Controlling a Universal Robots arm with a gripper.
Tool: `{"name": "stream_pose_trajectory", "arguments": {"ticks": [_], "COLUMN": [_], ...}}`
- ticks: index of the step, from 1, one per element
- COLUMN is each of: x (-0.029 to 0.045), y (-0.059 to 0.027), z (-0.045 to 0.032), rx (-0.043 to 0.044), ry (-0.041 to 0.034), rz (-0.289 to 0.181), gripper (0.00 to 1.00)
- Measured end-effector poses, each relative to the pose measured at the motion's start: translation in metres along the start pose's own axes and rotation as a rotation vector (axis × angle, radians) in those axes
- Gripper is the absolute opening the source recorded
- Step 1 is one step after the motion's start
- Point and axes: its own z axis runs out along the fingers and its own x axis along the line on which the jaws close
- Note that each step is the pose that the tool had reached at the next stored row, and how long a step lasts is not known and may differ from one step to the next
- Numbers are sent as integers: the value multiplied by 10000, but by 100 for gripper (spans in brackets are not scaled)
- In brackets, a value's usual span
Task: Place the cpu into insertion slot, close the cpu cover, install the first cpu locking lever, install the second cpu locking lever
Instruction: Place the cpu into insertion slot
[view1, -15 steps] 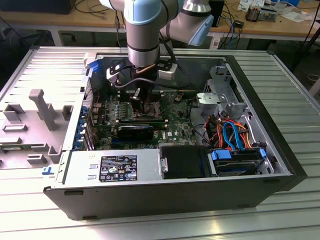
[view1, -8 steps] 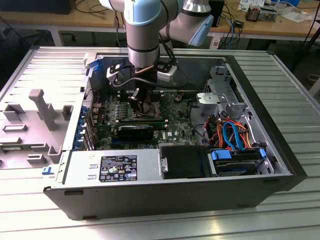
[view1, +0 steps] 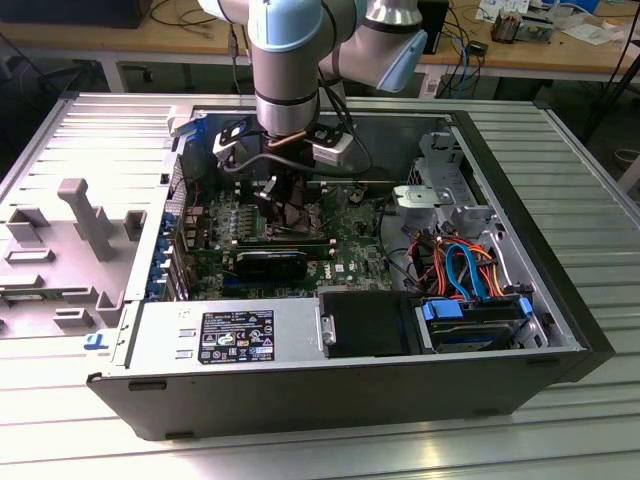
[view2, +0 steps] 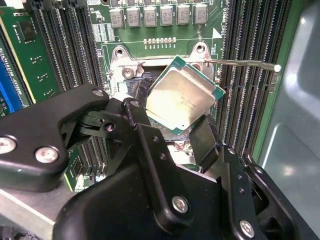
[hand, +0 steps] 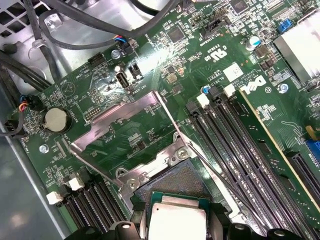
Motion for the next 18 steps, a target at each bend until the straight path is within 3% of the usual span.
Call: {"name": "stream_pose_trajectory", "arguments": {"ticks": [11, 13, 14, 18], "x": [0, -1, -1, 0], "y": [0, 0, 0, 0], "z": [0, -1, -1, 0], "rx": [0, -1, 0, 0], "ry": [0, -4, -3, 0], "rz": [5, 6, 6, 8], "gripper": [61, 60, 54, 54]}}
